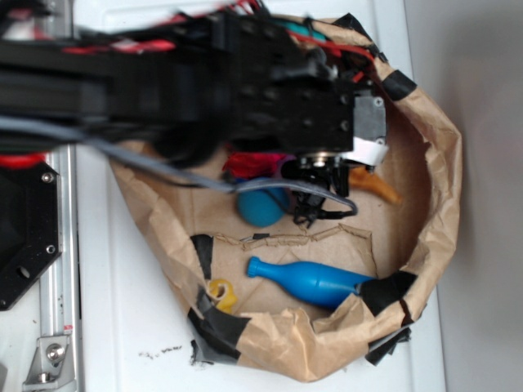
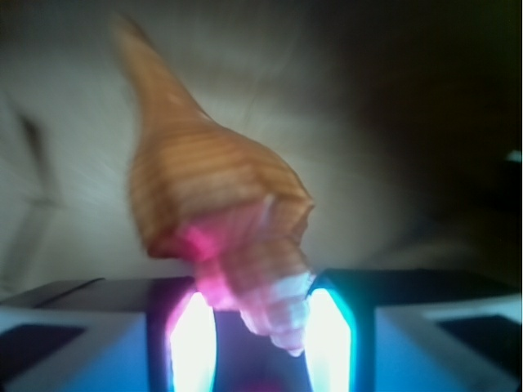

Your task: Grab the shell.

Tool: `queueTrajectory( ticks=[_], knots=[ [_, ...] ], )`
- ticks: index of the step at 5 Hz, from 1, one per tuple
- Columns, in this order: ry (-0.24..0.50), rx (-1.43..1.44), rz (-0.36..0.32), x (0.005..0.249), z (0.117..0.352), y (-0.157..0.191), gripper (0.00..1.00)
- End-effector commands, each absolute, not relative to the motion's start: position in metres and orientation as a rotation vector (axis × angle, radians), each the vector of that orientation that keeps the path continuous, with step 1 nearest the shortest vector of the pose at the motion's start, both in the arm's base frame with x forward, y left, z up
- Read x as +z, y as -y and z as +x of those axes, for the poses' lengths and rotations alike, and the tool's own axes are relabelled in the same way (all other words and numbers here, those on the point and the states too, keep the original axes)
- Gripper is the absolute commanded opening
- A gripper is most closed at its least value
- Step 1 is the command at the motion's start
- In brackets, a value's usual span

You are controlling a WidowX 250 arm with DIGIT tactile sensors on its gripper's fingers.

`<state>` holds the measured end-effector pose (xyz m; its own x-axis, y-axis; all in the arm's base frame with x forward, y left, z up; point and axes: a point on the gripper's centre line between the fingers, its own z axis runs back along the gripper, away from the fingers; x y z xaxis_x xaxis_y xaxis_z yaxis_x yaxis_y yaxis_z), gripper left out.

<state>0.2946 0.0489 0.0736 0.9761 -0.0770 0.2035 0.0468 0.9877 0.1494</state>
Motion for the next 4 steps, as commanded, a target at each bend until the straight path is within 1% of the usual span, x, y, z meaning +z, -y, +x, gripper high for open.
queueTrajectory(
  ticks=[1, 2, 3, 4],
  knots=[
    [0.283, 0.071, 0.108, 0.162, 0.281, -0.021, 0.00],
    [0.281, 0.080, 0.080, 0.169, 0.274, -0.014, 0.00],
    [0.280, 0.079, 0.098, 0.162, 0.274, -0.020, 0.64],
    [0.247, 0.133, 0.084, 0.138, 0.271, -0.042, 1.00]
  ],
)
